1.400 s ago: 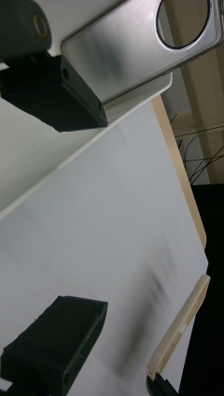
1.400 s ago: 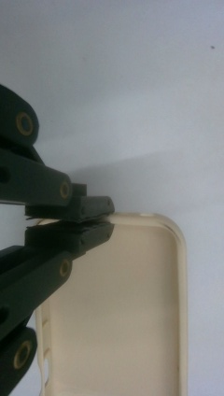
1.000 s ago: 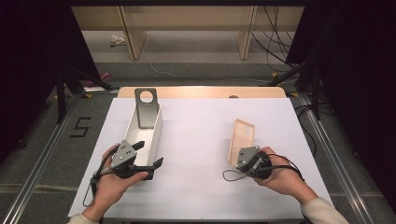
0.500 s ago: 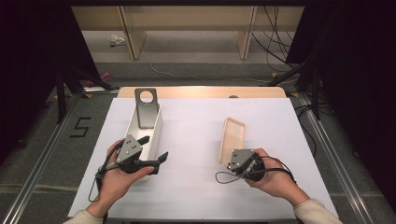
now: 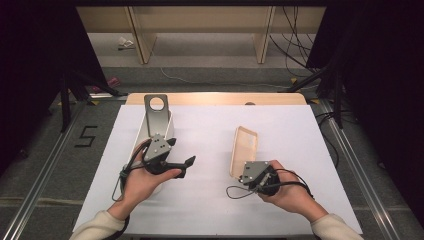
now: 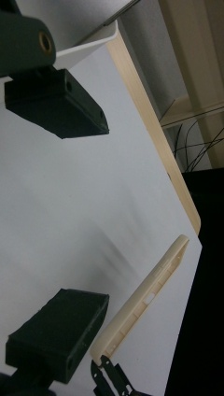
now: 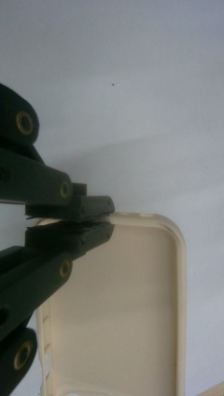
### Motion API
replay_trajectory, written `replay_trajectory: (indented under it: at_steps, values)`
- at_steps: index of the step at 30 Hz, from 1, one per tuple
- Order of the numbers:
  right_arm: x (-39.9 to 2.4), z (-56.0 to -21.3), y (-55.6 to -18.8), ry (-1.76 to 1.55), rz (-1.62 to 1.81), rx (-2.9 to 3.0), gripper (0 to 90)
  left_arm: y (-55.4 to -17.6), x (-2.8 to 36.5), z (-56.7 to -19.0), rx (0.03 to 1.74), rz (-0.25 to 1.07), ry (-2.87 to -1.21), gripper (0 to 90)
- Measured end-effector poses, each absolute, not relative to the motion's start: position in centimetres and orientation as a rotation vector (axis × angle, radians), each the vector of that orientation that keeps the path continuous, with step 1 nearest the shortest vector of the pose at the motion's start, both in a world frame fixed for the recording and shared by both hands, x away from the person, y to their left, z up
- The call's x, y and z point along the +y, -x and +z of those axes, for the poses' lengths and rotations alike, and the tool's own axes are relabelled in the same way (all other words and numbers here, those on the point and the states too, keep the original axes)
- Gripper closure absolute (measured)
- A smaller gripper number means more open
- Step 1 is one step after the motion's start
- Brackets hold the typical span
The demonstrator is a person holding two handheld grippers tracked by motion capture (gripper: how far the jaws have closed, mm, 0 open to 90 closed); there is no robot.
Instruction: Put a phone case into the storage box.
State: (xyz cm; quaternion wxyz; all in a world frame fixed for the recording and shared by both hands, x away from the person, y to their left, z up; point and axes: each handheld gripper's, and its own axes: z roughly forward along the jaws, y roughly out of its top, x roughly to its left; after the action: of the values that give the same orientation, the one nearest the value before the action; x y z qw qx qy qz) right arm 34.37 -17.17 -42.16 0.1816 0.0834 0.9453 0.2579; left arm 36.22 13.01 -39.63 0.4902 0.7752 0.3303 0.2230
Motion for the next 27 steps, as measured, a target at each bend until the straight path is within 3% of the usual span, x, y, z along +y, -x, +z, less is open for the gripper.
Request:
replay_trajectory:
  at_steps: [27]
  values:
    - [-16.1,-42.0,-34.0,-0.2,0.734,2.66,87.0,-39.4,8.0,-37.9,0.779,0.474,-1.954,16.4]
